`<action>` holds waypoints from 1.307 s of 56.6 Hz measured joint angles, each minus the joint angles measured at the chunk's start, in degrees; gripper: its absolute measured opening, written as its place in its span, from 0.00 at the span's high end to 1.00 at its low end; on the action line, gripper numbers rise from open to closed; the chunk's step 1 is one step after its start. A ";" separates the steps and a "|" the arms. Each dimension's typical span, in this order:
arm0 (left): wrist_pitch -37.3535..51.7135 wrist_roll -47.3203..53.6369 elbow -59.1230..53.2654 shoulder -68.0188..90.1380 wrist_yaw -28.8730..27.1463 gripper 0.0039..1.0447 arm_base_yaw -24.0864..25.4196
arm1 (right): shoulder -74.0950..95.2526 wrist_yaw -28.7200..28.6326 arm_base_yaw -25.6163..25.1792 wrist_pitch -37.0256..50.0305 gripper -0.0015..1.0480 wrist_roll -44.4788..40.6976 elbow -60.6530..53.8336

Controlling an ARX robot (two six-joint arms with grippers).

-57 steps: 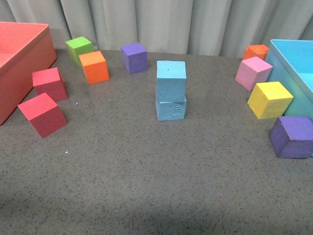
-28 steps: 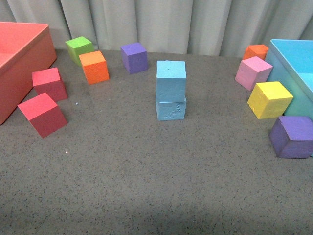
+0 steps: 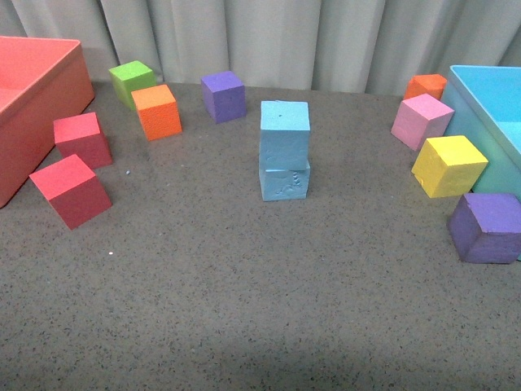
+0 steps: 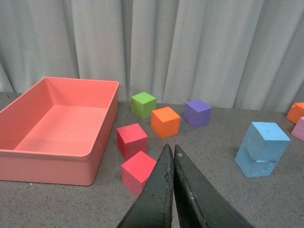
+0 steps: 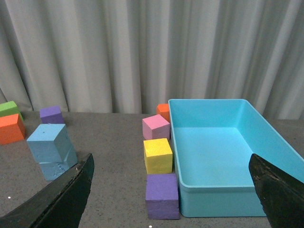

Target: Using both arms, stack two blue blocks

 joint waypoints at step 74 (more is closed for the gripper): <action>-12.09 0.13 0.02 -11.72 0.04 0.06 0.00 | 0.00 0.00 0.00 0.00 0.09 0.00 0.00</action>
